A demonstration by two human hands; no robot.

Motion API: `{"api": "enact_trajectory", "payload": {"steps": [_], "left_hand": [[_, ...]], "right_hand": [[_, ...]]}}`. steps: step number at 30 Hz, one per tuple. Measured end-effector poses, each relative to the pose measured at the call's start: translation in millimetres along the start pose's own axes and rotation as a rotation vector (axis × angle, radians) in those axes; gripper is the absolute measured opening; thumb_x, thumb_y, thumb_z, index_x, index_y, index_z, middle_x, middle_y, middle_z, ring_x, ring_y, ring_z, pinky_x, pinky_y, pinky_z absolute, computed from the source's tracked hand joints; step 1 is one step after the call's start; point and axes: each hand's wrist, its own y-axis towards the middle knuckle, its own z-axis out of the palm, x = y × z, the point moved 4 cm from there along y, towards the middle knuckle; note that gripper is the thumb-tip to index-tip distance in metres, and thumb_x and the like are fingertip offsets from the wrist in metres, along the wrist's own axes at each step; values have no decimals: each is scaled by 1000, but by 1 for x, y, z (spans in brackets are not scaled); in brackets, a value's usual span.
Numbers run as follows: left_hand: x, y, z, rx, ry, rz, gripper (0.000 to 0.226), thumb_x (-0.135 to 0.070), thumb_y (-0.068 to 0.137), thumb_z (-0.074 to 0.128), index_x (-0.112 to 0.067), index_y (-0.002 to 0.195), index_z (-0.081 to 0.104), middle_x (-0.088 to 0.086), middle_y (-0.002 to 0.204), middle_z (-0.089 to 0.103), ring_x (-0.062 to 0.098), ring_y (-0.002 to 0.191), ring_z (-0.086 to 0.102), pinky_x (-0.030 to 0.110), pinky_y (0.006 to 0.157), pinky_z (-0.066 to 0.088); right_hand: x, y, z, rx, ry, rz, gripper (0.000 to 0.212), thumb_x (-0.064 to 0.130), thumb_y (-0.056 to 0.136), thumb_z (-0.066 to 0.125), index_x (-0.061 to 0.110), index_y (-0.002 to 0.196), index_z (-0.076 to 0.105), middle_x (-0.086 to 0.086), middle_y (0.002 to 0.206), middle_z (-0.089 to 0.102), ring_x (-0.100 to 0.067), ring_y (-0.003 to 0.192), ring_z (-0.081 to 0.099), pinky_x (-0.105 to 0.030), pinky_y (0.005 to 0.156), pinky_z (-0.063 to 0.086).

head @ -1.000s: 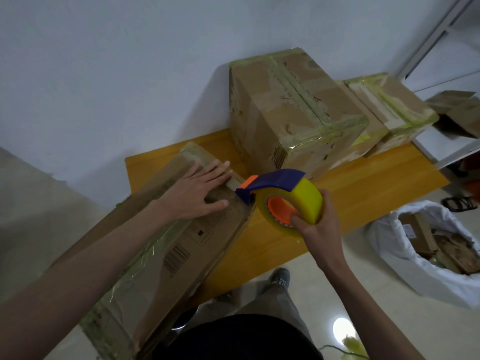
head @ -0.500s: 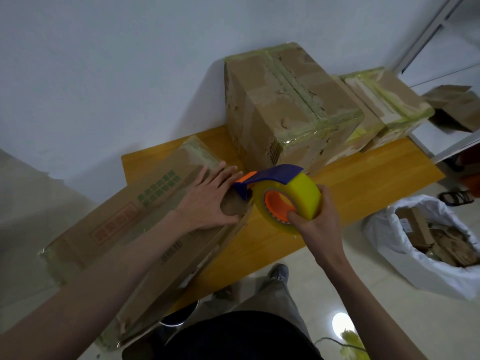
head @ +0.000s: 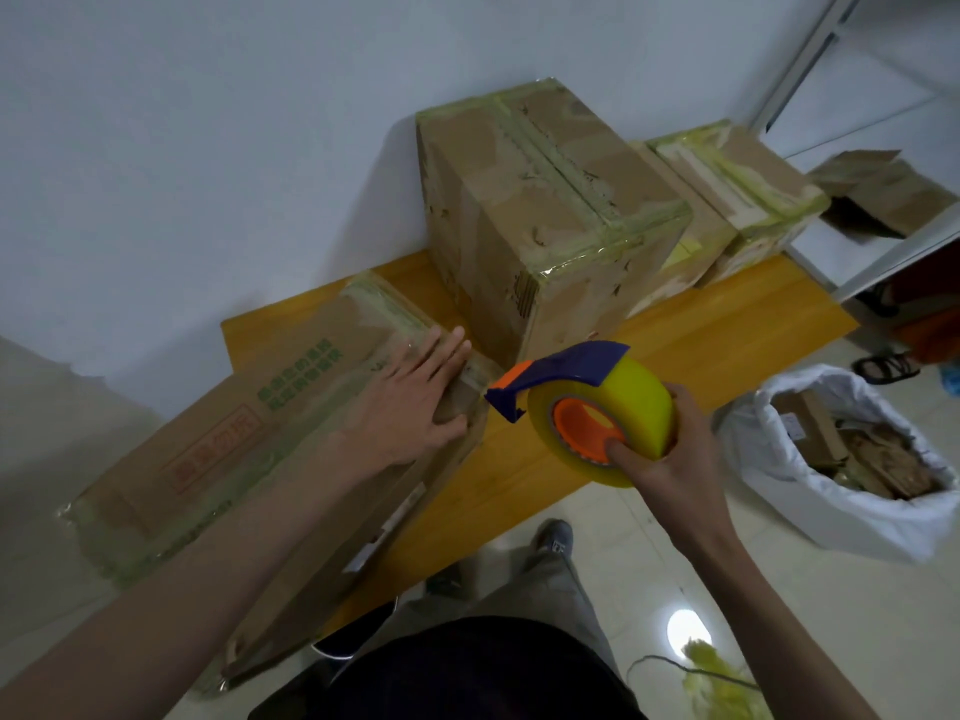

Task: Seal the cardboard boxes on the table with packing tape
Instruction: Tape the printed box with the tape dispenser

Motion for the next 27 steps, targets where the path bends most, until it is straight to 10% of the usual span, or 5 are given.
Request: {"api": "enact_trajectory", "payload": {"steps": [7, 27], "left_hand": [[-18, -3, 3, -48, 81, 128, 59, -44, 106, 22, -18, 159, 20, -2, 165, 13, 17, 154, 8, 43, 125, -7], [-11, 11, 7, 13, 61, 24, 64, -52, 103, 1, -25, 160, 10, -8, 166, 7, 15, 154, -2, 49, 126, 2]], "right_hand": [[-2, -3, 5, 0, 0, 2, 57, 33, 67, 71, 28, 118, 47, 15, 95, 55, 2, 83, 57, -30, 61, 45], [10, -4, -1, -29, -44, -148, 83, 6, 77, 83, 42, 135, 35, 43, 117, 43, 15, 103, 51, -8, 69, 47]]}}
